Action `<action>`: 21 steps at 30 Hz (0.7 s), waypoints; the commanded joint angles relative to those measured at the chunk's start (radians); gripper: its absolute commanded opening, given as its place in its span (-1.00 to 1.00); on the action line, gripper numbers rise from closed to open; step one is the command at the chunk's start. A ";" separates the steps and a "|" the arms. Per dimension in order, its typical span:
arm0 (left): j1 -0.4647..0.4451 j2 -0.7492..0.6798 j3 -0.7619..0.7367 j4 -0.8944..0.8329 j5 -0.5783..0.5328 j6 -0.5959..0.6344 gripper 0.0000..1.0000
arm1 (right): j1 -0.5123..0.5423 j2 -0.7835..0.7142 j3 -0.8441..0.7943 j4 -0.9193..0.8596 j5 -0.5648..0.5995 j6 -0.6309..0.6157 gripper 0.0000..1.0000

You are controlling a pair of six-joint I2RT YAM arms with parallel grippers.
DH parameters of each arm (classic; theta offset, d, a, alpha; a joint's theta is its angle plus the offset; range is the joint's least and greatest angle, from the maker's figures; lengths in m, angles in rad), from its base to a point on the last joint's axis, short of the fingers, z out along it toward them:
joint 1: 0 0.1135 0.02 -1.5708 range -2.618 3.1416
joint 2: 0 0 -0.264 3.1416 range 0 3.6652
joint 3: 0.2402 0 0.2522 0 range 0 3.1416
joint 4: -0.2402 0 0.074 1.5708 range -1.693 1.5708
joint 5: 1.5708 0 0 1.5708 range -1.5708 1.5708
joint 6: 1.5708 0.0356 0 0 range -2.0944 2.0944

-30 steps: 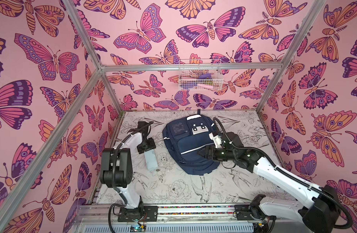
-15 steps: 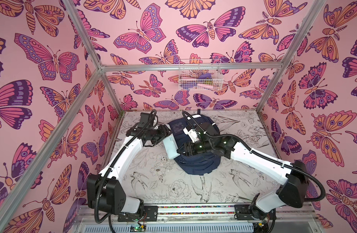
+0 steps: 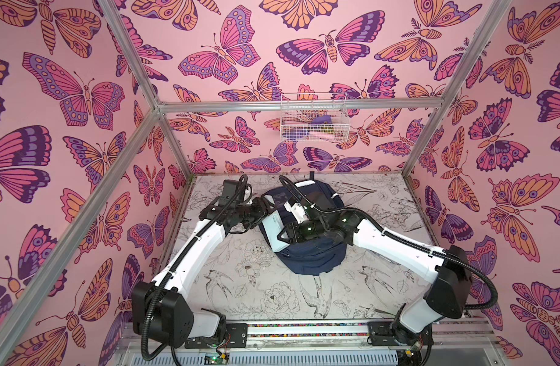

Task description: Pack the student bag

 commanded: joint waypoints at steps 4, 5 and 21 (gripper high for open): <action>-0.007 -0.040 -0.023 0.043 0.031 -0.013 -0.34 | -0.002 0.009 0.018 0.024 -0.007 0.038 -0.36; -0.008 -0.044 -0.024 0.044 0.030 -0.012 -0.34 | -0.004 0.008 0.016 0.027 -0.007 0.039 -0.41; -0.025 -0.085 -0.033 0.113 0.009 0.034 0.99 | -0.023 -0.023 -0.032 0.046 0.007 0.049 -0.87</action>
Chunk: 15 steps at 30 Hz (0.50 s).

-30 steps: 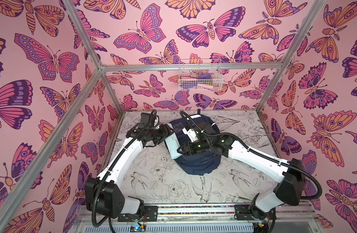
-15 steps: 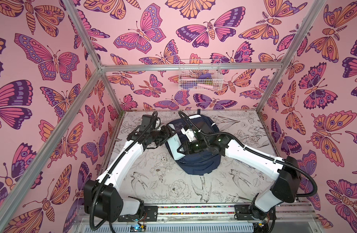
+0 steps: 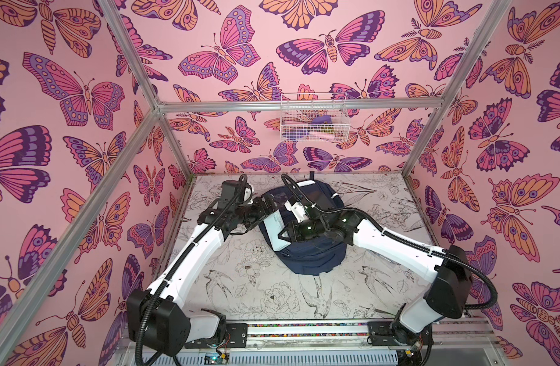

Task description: Pack the student bag

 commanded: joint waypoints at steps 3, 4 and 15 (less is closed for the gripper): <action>-0.004 -0.072 -0.009 0.071 -0.005 0.065 1.00 | -0.043 -0.042 -0.045 -0.005 0.057 0.004 -0.90; -0.004 -0.081 -0.008 0.076 -0.010 0.081 1.00 | -0.057 -0.082 -0.057 -0.010 0.066 0.008 -0.91; -0.079 -0.096 -0.003 0.121 -0.042 0.255 1.00 | -0.293 -0.366 -0.287 -0.057 0.172 0.066 -0.94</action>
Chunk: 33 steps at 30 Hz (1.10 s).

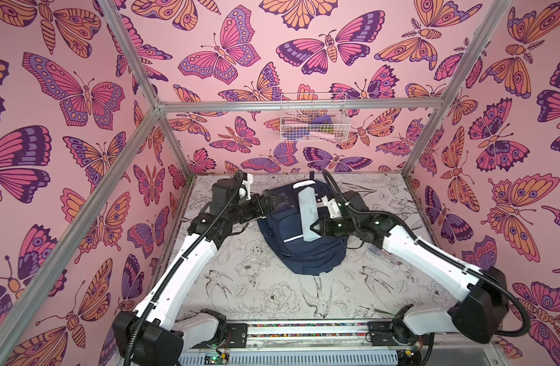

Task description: Pack the student bag

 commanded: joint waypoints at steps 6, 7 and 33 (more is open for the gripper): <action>-0.227 0.156 0.067 -0.044 -0.152 0.294 0.89 | -0.259 -0.269 -0.140 -0.134 0.091 0.063 -0.94; -0.270 0.191 0.087 -0.065 -0.198 0.343 0.89 | -0.295 -0.296 -0.156 -0.162 0.095 0.067 -0.94; -0.542 0.734 0.339 -0.337 -0.431 0.680 0.20 | -0.502 -0.506 -0.240 -0.333 0.053 0.055 -0.94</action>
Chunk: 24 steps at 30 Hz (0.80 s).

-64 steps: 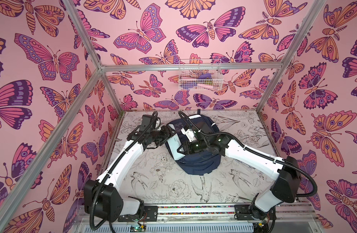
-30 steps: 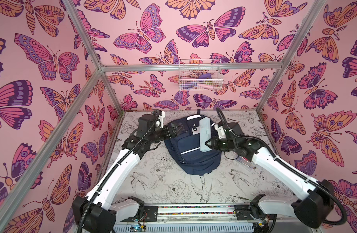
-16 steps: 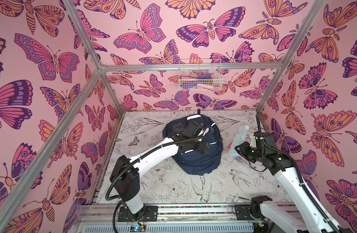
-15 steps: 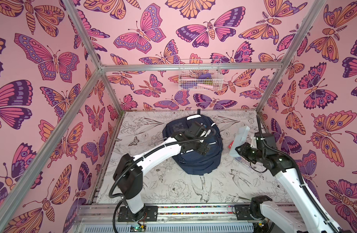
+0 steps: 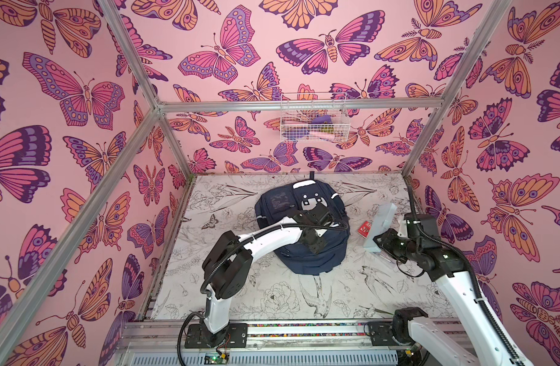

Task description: Pack the student bag

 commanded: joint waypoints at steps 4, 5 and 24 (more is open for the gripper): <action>-0.011 0.012 -0.011 -0.043 -0.027 0.010 0.15 | -0.017 -0.016 0.028 -0.015 -0.011 -0.015 -0.94; -0.011 0.013 -0.012 -0.043 -0.033 0.008 0.15 | -0.016 -0.010 0.031 -0.014 -0.014 -0.017 -0.94; 0.037 -0.056 0.081 -0.037 -0.040 -0.064 -1.00 | -0.005 -0.025 -0.086 0.143 -0.266 0.107 -0.91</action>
